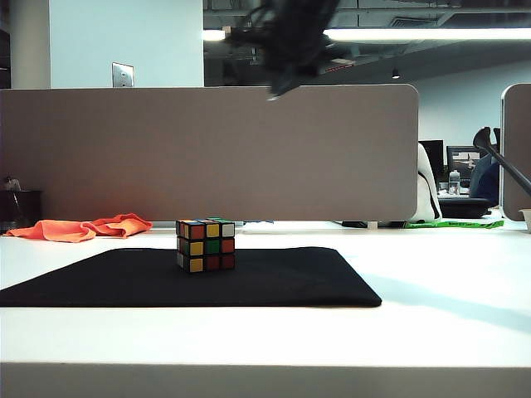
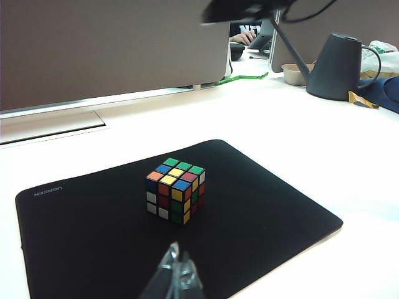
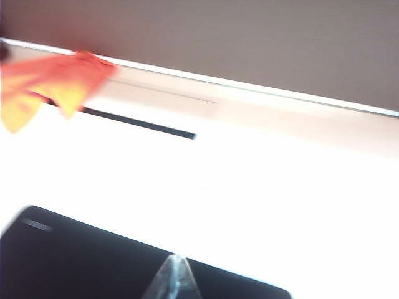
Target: Pick up the cube on the right side of the mouse pad, then place it in the center of the mouse pad.
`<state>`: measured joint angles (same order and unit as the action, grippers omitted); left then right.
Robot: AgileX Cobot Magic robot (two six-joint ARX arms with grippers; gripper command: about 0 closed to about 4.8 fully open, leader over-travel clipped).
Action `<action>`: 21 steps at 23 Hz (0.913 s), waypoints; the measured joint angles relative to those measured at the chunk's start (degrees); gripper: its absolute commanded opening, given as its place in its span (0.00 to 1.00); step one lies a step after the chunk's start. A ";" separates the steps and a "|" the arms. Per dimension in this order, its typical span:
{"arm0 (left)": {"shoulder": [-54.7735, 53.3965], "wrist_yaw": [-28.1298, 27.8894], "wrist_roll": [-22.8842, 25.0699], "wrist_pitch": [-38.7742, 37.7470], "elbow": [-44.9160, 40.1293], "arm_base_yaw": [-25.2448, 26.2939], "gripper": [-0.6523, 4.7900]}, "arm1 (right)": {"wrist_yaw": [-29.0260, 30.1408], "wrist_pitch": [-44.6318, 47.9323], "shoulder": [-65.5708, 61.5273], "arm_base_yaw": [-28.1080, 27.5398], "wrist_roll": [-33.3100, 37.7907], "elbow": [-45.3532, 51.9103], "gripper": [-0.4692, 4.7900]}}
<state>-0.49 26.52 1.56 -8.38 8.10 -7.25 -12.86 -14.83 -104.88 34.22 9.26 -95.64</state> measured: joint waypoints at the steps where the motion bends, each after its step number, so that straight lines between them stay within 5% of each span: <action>1: 0.00 -0.44 -0.02 0.00 0.00 0.00 0.11 | 0.02 -1.84 0.76 -1.14 -0.37 0.02 0.08; 8: 0.00 -8.15 -2.49 0.00 0.02 0.02 0.11 | 6.54 -10.08 8.72 -9.73 -5.20 3.85 0.08; 14: 0.02 -20.98 -3.98 -0.02 0.00 0.02 0.11 | 8.07 -0.55 18.99 -11.93 -6.19 20.17 0.08; 21: 0.07 -25.20 -3.76 2.10 0.02 0.02 0.11 | 5.29 20.17 37.00 -14.58 -6.64 49.18 0.08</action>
<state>-0.43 1.32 -2.20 -6.28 8.12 -7.22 -7.57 5.34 -67.88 19.64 2.61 -46.46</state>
